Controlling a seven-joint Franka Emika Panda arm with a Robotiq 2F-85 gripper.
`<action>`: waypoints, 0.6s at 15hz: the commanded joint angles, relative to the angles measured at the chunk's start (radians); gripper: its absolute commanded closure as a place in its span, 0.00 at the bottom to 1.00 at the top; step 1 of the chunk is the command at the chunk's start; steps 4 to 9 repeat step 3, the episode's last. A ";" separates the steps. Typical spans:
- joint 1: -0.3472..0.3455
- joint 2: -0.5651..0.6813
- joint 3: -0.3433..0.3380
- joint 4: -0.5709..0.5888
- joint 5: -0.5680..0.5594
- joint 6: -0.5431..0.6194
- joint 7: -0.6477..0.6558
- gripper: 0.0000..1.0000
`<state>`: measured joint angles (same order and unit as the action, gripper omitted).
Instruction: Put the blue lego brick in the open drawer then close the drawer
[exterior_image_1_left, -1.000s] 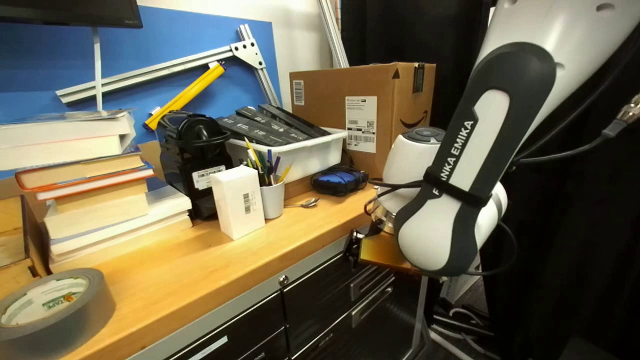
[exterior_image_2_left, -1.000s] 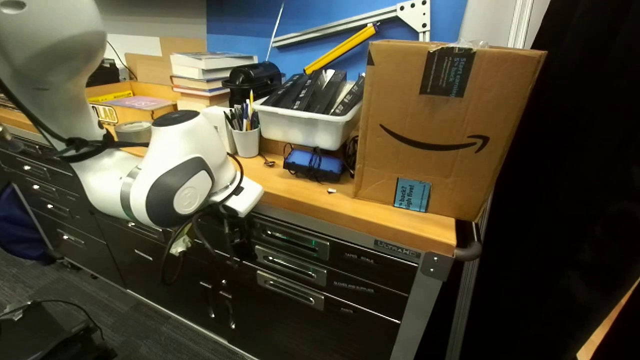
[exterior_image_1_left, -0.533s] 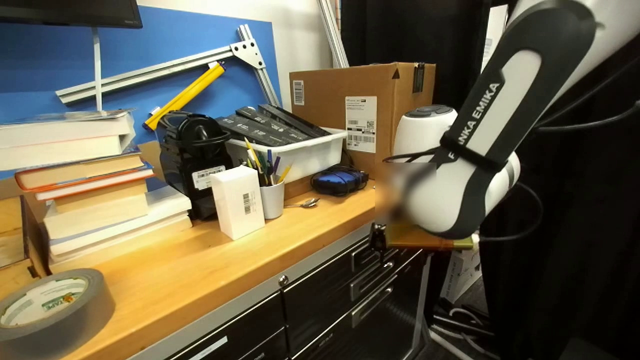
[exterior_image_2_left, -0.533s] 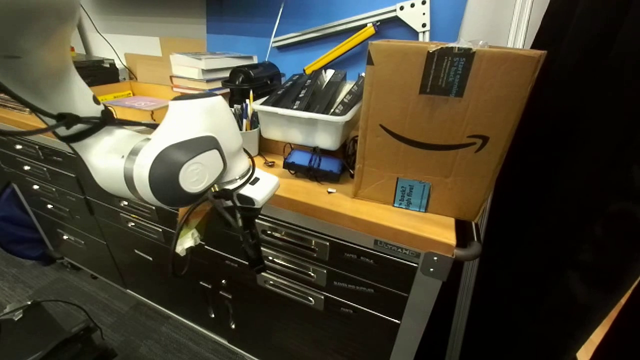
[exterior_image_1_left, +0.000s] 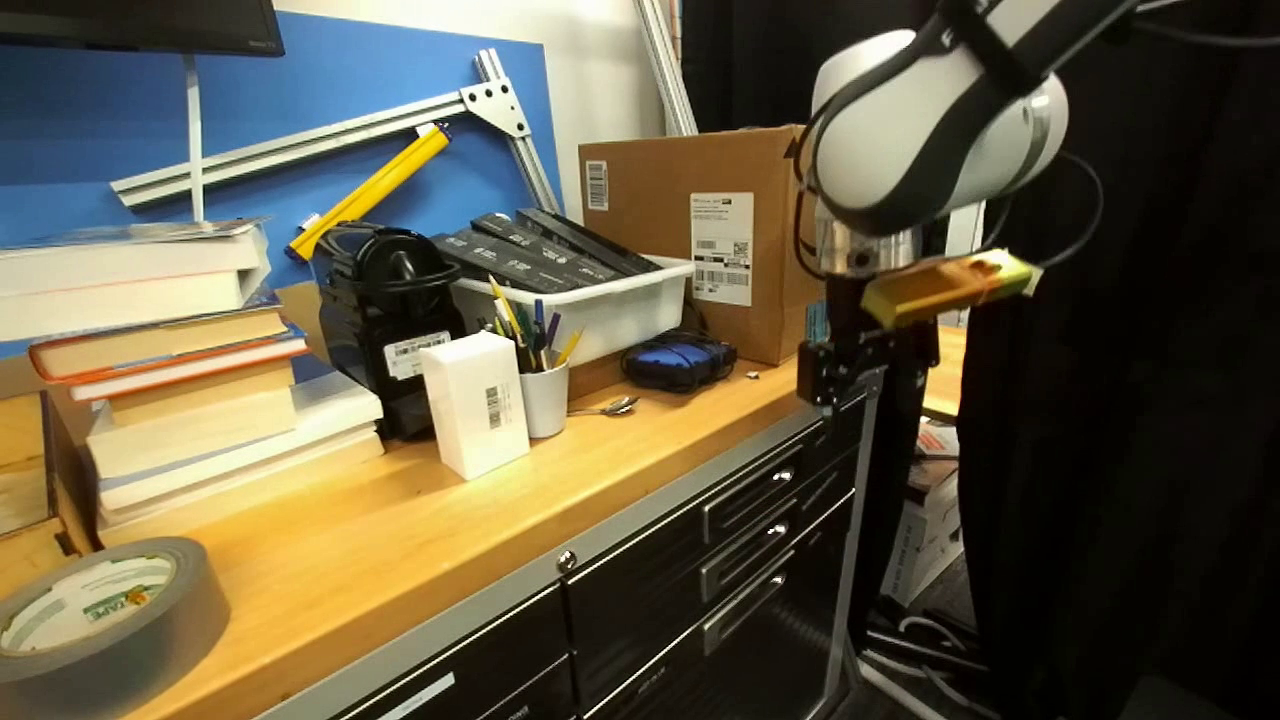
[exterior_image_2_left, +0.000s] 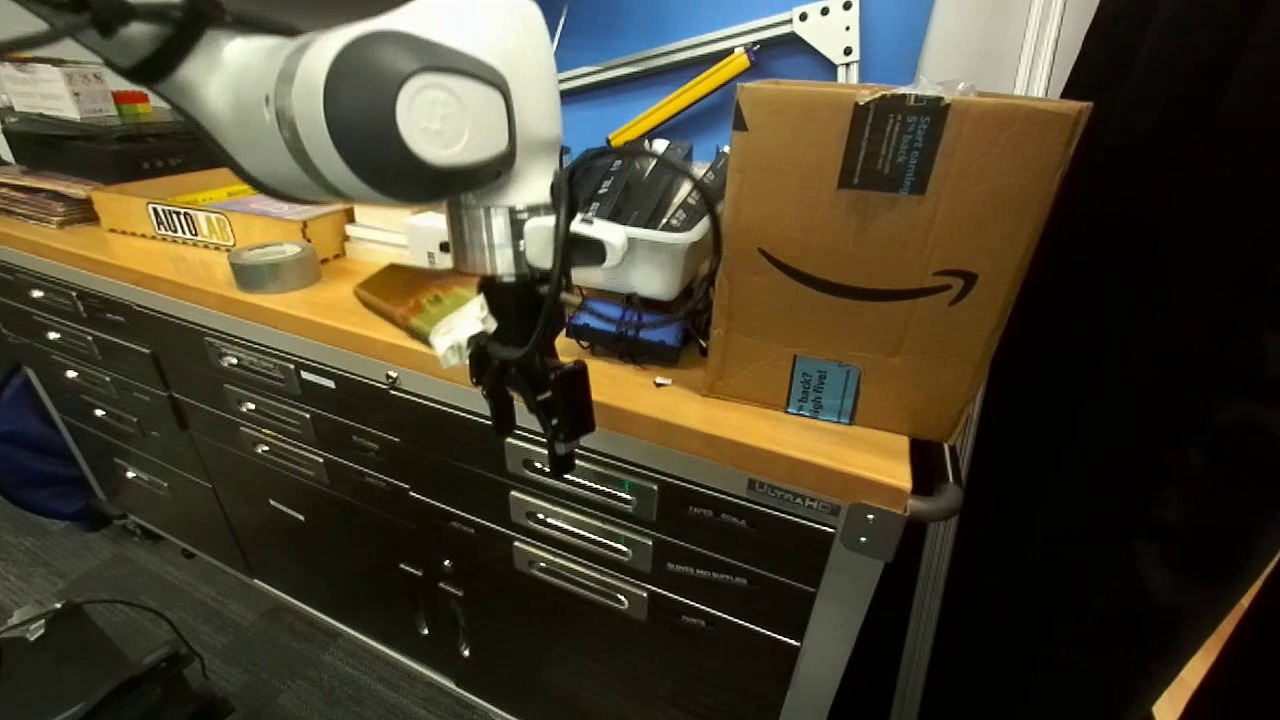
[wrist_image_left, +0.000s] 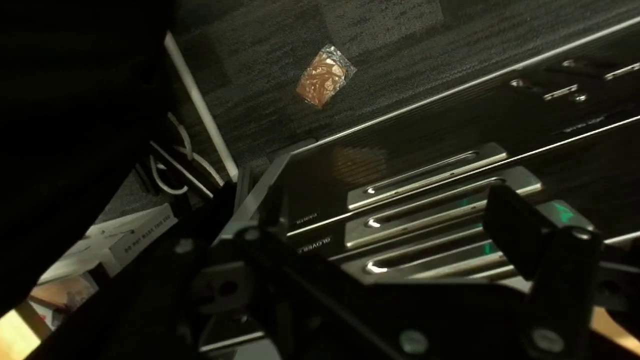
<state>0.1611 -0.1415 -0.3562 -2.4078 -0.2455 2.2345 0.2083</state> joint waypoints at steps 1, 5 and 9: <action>-0.094 -0.061 0.103 0.143 0.074 -0.191 -0.268 0.00; -0.143 -0.053 0.141 0.111 0.062 -0.153 -0.212 0.00; -0.143 -0.053 0.141 0.111 0.062 -0.153 -0.212 0.00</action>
